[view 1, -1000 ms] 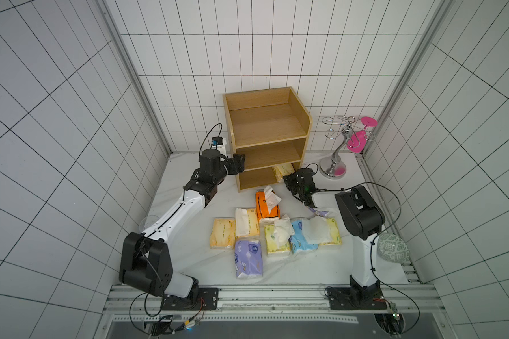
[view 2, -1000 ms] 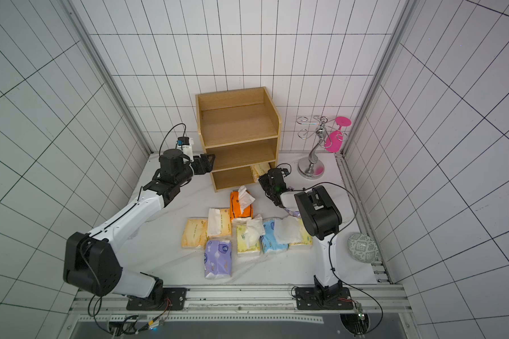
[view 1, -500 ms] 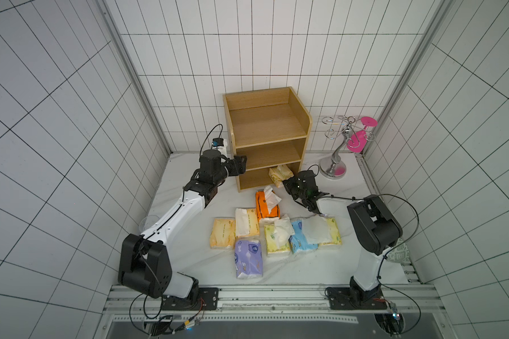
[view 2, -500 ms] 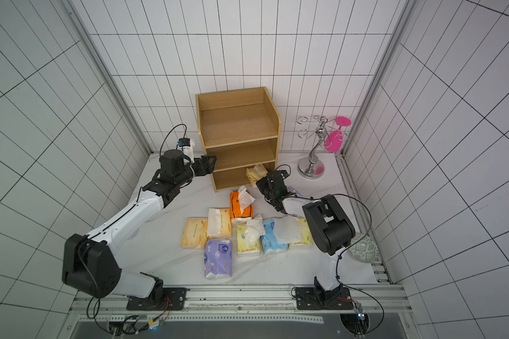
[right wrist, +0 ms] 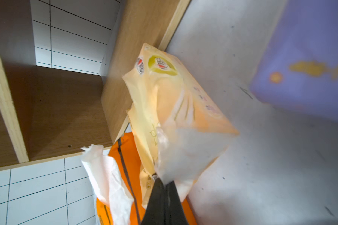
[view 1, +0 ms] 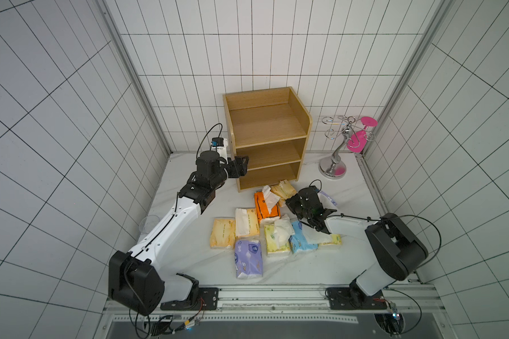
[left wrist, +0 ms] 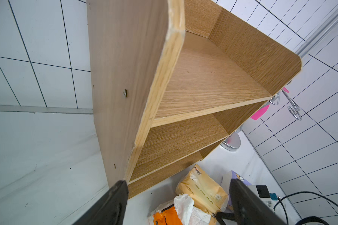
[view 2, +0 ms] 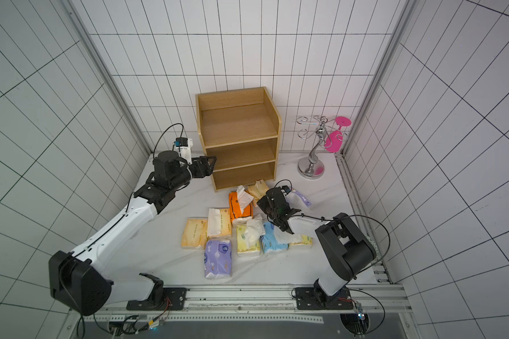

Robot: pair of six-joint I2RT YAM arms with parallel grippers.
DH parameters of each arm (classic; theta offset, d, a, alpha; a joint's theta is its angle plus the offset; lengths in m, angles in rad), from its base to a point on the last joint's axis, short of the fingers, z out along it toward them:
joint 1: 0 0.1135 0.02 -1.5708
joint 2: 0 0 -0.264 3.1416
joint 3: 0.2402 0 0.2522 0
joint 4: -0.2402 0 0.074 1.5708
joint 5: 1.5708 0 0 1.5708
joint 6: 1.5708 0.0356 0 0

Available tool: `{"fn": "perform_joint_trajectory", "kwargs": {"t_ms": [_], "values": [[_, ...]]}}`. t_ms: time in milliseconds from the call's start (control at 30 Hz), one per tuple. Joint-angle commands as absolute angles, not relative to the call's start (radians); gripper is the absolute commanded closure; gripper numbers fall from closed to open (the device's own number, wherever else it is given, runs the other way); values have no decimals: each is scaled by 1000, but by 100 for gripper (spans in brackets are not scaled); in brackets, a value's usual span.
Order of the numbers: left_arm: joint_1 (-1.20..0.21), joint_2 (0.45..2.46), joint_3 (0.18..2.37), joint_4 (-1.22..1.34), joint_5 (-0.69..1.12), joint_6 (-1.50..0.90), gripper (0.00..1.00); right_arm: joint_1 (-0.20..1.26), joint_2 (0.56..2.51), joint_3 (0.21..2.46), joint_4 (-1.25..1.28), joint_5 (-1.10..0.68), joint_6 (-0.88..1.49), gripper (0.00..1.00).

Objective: Remove the tissue boxes from the shelf
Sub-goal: Place the box of tissues at the center of the board.

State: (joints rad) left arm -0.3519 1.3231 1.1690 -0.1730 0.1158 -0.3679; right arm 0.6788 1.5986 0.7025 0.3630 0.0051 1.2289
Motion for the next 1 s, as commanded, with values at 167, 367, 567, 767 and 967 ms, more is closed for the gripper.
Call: {"fn": "perform_joint_trajectory", "kwargs": {"t_ms": [167, 367, 567, 767, 967], "values": [[-350, 1265, 1207, -233, 56, -361, 14, 691, 1491, 621, 307, 29, 1147, 41], [-297, 1184, 1162, -240, 41, -413, 11, 668, 1286, 744, -28, 114, 917, 1], [-175, 1082, 1028, -204, 24, -449, 9, 579, 1032, 802, -282, 349, 643, 1], [-103, 1020, 881, -140, -176, -429, 7, 379, 887, 751, -250, 360, 301, 1], [-53, 968, 572, 308, -332, -328, 1, 61, 954, 654, -80, 211, 222, 1]]}}
